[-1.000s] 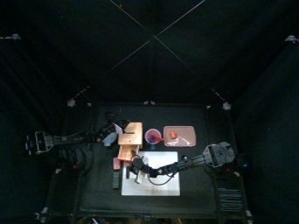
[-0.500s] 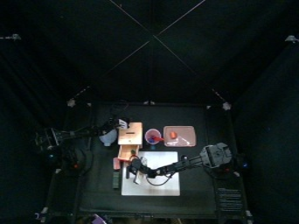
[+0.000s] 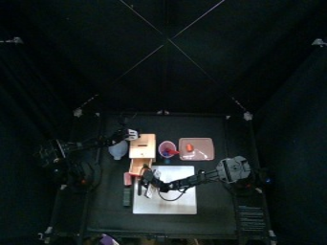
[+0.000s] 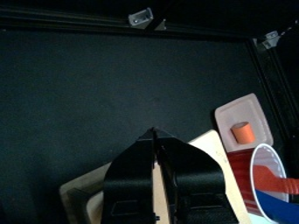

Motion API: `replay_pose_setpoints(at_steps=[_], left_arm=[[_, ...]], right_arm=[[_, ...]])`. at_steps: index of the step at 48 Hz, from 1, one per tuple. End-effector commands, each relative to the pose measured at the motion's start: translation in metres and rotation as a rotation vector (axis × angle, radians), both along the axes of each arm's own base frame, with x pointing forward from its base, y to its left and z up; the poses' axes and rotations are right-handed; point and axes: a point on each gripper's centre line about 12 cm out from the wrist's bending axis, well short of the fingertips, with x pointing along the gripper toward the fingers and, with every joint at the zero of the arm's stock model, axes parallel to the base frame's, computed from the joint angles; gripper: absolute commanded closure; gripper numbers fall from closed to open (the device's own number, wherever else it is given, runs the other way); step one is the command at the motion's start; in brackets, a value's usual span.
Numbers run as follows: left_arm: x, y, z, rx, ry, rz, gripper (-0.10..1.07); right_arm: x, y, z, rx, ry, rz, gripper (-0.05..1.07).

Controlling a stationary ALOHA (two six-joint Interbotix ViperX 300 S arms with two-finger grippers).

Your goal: Close drawer

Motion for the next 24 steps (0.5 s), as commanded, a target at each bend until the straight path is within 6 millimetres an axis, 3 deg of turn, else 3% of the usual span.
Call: replay_pose_setpoints(at_steps=[1, 24], left_arm=[[0.002, 0.003, 0.005, 0.005, -0.007, -0.003, 0.59], [-0.001, -0.001, -0.007, -0.017, 0.029, -0.016, 0.59]], right_arm=[[0.002, -0.009, 0.019, -0.004, -0.041, -0.03, 0.68], [-0.003, -0.041, 0.013, -0.032, -0.019, -0.128, 0.68]])
